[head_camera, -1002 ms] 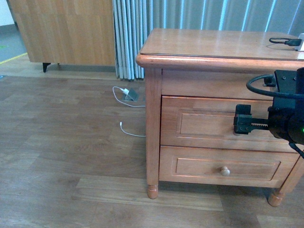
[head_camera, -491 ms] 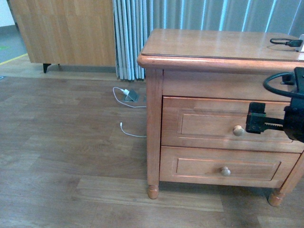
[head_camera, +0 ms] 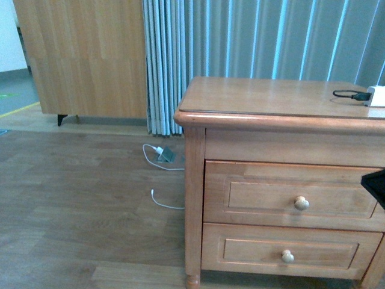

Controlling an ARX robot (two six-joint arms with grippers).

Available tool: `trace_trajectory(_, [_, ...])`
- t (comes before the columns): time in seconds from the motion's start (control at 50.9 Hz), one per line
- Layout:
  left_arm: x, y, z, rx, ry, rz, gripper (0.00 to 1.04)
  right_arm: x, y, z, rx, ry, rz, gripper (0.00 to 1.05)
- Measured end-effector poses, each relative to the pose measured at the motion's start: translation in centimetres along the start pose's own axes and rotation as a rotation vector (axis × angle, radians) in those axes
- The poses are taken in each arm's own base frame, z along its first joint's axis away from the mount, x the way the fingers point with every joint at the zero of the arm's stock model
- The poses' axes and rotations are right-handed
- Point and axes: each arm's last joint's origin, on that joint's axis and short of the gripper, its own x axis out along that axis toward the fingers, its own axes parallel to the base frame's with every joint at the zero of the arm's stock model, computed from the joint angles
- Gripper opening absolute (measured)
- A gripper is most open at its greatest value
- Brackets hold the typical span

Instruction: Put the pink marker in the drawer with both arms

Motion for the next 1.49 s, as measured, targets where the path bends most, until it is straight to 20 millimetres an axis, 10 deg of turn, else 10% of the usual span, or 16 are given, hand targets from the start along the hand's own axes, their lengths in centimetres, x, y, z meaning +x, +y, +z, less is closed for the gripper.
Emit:
trace_trajectory(0.471, [0.0,0.0,0.0,0.0,0.0,0.0,0.99,-12.7,-2.0,-2.3,0.103,-0.083,-0.081,0.96])
trace_trajectory(0.688, [0.0,0.0,0.0,0.0,0.0,0.0,0.99,-12.8,-2.1,-2.4,0.075,-0.128,-0.087,0.93])
trace_trajectory(0.825, [0.0,0.0,0.0,0.0,0.0,0.0,0.99,-12.9,-1.8,-3.4,-0.139,-0.386,-0.096,0.67])
trace_trajectory(1.179, [0.0,0.0,0.0,0.0,0.0,0.0,0.99,-13.3,-0.7,-5.3,-0.199,-0.4,-0.098,0.01])
trace_trajectory(1.493, [0.0,0.0,0.0,0.0,0.0,0.001,0.99,-13.6,-0.9,-6.6,-0.202,-0.407,-0.098,0.01])
